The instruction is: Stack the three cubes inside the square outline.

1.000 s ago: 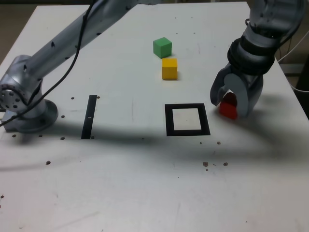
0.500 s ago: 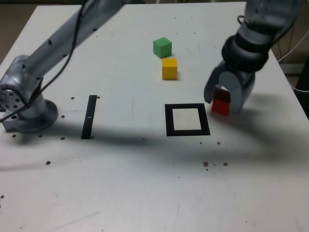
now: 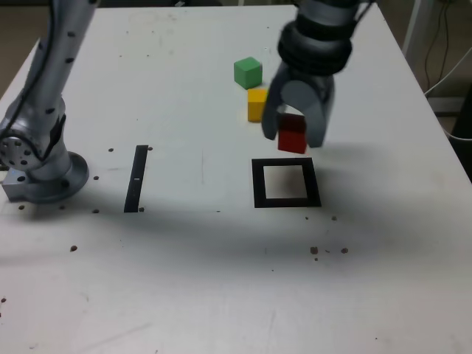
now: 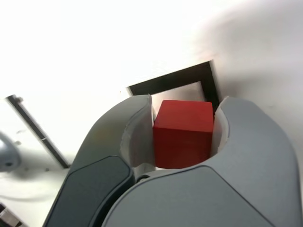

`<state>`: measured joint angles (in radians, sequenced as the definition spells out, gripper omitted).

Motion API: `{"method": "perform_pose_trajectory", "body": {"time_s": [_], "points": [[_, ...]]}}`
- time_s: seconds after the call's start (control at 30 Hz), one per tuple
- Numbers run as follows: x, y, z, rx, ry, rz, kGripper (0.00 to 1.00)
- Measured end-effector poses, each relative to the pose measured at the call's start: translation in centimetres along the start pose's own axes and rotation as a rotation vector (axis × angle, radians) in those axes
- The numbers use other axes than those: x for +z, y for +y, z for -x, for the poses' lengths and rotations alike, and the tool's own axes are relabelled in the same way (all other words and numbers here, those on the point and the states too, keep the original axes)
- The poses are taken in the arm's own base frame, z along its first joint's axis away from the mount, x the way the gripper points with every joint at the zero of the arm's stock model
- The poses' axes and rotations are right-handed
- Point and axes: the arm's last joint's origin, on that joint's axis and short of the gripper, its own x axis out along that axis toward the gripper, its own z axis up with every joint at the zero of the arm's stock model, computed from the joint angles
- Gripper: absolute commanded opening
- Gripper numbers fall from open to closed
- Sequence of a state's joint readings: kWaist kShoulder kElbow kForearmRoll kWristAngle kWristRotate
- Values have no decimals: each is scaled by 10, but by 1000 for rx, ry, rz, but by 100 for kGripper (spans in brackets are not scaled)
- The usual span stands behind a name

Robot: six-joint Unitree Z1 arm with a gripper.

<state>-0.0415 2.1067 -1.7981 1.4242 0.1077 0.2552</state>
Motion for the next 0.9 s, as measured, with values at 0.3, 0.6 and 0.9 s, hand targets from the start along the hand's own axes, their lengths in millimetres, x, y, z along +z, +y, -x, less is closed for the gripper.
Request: {"method": "perform_pose_trajectory", "body": {"time_s": [0.3, 0.6, 0.9], "points": [[-12, -8, -17, -73, -16, 157, 42], [-11, -10, -25, -92, -24, 210, 42], [-6, -11, -45, -106, -11, 210, 42]]}}
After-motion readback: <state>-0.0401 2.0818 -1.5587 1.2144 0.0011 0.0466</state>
